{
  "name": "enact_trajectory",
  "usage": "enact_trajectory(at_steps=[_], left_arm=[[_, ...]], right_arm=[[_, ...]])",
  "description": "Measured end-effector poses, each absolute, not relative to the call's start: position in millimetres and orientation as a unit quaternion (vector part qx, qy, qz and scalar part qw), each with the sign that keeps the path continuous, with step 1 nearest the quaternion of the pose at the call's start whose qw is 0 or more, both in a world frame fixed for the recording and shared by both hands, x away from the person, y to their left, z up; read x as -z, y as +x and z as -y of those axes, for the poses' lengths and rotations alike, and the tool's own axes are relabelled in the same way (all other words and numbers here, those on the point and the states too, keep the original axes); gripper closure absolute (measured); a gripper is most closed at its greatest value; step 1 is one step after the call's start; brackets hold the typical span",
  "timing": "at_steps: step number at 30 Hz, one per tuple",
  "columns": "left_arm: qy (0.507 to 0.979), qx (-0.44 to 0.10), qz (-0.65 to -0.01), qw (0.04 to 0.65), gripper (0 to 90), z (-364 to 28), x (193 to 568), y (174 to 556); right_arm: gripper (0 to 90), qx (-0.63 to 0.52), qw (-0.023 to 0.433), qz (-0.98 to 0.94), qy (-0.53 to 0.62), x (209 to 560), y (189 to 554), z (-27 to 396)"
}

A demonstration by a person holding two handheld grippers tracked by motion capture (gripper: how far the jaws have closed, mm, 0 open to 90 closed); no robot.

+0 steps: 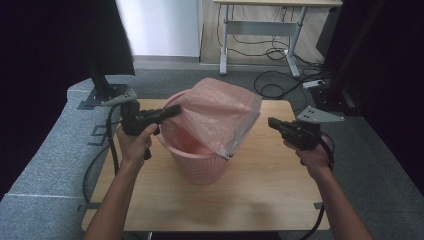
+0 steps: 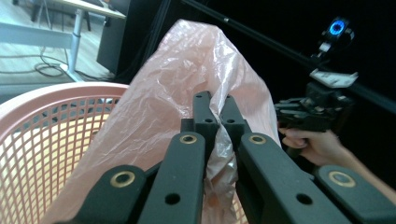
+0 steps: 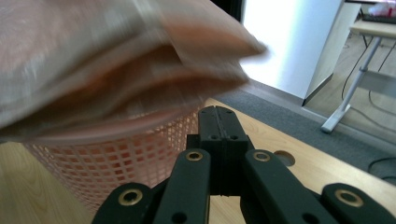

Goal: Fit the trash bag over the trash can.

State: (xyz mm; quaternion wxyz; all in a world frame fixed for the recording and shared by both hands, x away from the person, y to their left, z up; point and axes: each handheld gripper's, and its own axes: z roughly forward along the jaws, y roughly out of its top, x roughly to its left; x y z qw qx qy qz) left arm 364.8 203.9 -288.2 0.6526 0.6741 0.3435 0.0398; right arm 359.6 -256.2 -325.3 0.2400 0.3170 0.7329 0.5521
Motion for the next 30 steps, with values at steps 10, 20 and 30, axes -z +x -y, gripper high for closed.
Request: enact_trajectory(at_steps=[10,20,30], left_arm=[[0.683,-0.035,-0.340,0.646,89.0,-194,294,364],[0.693,-0.042,-0.333,0.638,88.9,-188,293,360],[0.688,-0.034,-0.334,0.643,88.9,-192,297,360]], right_arm=[[71.0,-0.594,0.190,-0.731,0.277,332,343,252],[55.2,-0.615,0.143,-0.732,0.257,336,336,226],[83.4,-0.615,0.155,-0.733,0.248,337,335,214]])
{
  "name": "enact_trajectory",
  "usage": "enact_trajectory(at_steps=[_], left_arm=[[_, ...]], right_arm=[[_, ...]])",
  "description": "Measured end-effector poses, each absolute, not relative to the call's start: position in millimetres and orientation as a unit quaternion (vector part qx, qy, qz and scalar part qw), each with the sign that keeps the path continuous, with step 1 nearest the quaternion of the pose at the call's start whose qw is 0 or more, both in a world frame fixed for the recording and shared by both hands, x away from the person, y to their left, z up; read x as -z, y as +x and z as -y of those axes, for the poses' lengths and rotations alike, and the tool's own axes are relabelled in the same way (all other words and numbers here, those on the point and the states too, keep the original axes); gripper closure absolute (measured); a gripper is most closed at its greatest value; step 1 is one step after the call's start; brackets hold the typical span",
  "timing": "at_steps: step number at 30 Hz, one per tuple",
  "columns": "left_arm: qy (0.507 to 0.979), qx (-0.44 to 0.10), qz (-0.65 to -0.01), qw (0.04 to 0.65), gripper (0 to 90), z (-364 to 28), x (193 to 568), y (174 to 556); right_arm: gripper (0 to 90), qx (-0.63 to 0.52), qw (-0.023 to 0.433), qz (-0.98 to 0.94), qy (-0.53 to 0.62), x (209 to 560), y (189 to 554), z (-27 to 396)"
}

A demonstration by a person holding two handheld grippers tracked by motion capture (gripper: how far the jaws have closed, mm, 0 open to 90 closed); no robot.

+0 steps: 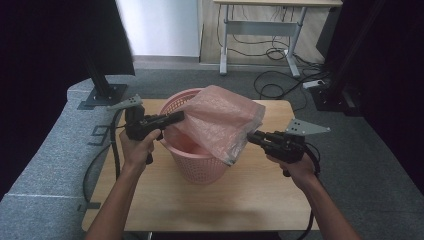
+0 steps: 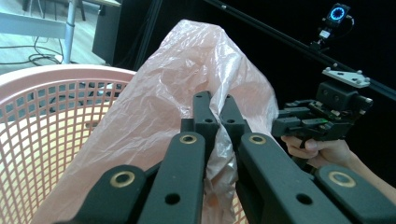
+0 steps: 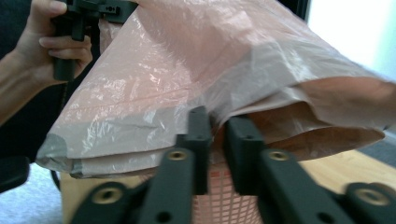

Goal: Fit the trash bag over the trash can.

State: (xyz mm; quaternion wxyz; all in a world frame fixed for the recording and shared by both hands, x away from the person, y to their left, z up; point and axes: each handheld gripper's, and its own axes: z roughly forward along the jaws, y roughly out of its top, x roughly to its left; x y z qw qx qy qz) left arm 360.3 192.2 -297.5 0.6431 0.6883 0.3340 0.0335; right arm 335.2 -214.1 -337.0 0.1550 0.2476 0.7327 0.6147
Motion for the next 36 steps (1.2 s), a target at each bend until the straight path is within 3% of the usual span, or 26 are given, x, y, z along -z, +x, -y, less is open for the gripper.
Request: enact_trajectory(at_steps=[2,17,22,25,29,36], left_arm=[[0.687,-0.032,-0.335,0.644,88.9,-194,298,361],[0.675,-0.032,-0.326,0.661,88.8,-203,288,359],[0.676,-0.030,-0.325,0.661,88.8,-203,289,359],[0.677,-0.027,-0.325,0.660,88.8,-200,291,359],[0.677,-0.023,-0.325,0.660,88.7,-199,293,360],[0.675,-0.020,-0.323,0.664,88.7,-202,293,360]], right_arm=[[89.1,-0.619,0.153,-0.733,0.238,337,335,214],[89.9,-0.604,0.183,-0.733,0.254,325,337,230],[89.4,-0.619,0.160,-0.728,0.246,318,335,236],[71.5,-0.619,0.160,-0.730,0.239,320,332,231],[64.7,-0.608,0.163,-0.737,0.247,324,330,224],[60.6,-0.604,0.156,-0.731,0.276,333,341,221]])
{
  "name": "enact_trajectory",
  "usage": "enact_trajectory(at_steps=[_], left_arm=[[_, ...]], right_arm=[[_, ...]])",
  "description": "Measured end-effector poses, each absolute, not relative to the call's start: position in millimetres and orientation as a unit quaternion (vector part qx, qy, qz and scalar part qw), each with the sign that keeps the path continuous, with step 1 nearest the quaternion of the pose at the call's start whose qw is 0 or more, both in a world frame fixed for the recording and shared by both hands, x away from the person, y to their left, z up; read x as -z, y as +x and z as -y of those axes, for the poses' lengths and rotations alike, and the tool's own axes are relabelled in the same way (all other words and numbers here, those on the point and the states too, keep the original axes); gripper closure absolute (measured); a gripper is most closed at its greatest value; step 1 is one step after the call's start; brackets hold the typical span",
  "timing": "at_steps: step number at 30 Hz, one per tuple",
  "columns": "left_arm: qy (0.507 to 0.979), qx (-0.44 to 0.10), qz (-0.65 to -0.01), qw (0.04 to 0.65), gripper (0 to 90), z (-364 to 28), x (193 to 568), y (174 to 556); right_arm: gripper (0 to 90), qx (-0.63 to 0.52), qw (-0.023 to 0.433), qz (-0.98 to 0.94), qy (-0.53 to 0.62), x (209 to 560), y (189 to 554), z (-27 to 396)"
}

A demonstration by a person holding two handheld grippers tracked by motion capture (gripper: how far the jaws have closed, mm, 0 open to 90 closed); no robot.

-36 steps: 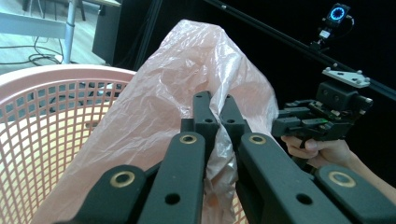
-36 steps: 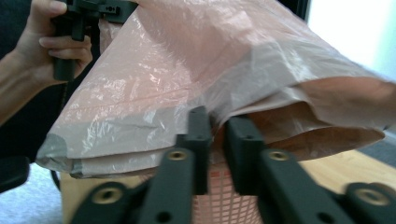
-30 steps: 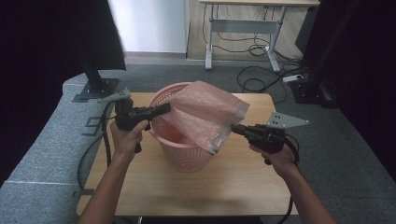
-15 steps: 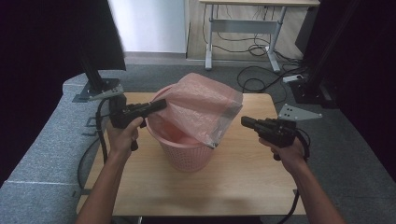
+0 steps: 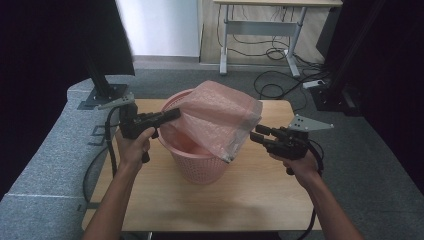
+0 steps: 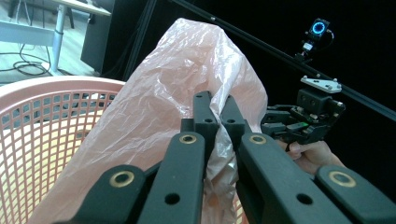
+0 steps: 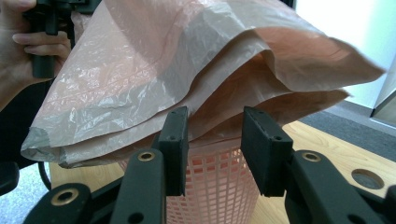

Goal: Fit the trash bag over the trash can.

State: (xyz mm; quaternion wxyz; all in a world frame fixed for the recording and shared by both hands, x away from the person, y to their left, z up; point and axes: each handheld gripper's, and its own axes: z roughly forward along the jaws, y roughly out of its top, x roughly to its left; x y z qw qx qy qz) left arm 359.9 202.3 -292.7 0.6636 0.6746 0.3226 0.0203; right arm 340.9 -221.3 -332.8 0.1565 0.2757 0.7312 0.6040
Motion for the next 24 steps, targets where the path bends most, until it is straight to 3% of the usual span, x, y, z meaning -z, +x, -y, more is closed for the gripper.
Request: enact_trajectory(at_steps=[10,24], left_arm=[[0.679,-0.017,-0.318,0.662,88.6,-198,295,359],[0.676,-0.003,-0.317,0.665,88.3,-201,296,362]], right_arm=[[73.2,-0.607,0.168,-0.732,0.258,323,339,209],[77.7,-0.605,0.187,-0.734,0.244,328,340,218]])
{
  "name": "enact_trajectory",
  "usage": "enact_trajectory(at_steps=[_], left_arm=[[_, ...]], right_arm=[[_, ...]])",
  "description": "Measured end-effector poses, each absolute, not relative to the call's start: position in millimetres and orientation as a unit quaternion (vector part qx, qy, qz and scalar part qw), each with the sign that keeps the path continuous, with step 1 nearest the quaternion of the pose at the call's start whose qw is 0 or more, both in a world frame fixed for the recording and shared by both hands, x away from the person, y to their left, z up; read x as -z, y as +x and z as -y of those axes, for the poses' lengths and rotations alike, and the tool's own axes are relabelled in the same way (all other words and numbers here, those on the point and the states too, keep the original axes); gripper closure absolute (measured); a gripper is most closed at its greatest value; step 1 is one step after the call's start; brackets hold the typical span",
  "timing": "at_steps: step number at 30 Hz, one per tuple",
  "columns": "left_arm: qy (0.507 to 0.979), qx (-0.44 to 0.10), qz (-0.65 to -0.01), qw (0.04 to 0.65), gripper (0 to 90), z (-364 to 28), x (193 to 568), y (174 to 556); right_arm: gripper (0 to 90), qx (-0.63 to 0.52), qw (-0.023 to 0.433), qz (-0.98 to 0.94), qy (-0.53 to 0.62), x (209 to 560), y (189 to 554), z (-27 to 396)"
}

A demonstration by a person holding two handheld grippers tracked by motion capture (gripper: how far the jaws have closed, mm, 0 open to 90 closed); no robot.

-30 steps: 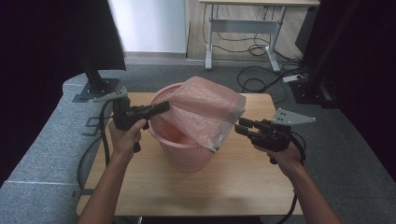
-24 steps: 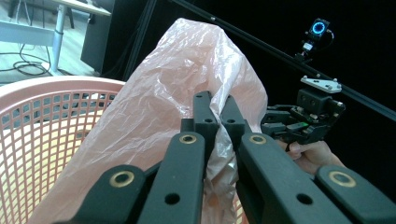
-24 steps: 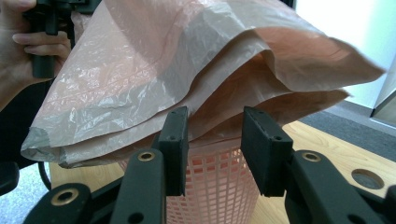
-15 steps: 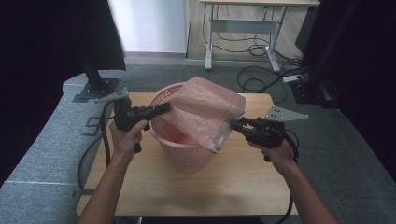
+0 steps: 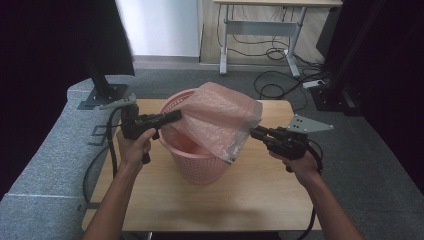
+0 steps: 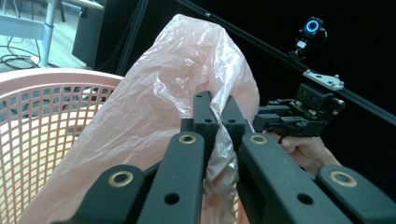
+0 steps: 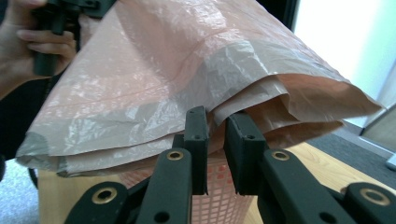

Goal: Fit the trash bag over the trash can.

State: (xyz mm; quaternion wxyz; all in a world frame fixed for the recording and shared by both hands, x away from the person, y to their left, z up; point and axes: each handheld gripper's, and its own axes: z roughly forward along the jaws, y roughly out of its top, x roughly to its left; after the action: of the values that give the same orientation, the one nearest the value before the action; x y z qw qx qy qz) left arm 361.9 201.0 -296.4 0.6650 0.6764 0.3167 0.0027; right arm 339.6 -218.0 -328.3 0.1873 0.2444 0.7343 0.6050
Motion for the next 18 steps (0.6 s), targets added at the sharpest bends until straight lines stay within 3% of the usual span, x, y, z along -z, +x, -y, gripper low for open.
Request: enact_trajectory(at_steps=[9,18], left_arm=[[0.674,0.001,-0.312,0.669,88.3,-202.9,295.8,361.7],[0.678,0.003,-0.311,0.666,88.2,-198.4,295.4,362.2]], right_arm=[[76.3,-0.609,0.186,-0.726,0.260,332.6,344.7,225.1],[65.4,-0.626,0.182,-0.713,0.258,329.1,348.1,221.5]])
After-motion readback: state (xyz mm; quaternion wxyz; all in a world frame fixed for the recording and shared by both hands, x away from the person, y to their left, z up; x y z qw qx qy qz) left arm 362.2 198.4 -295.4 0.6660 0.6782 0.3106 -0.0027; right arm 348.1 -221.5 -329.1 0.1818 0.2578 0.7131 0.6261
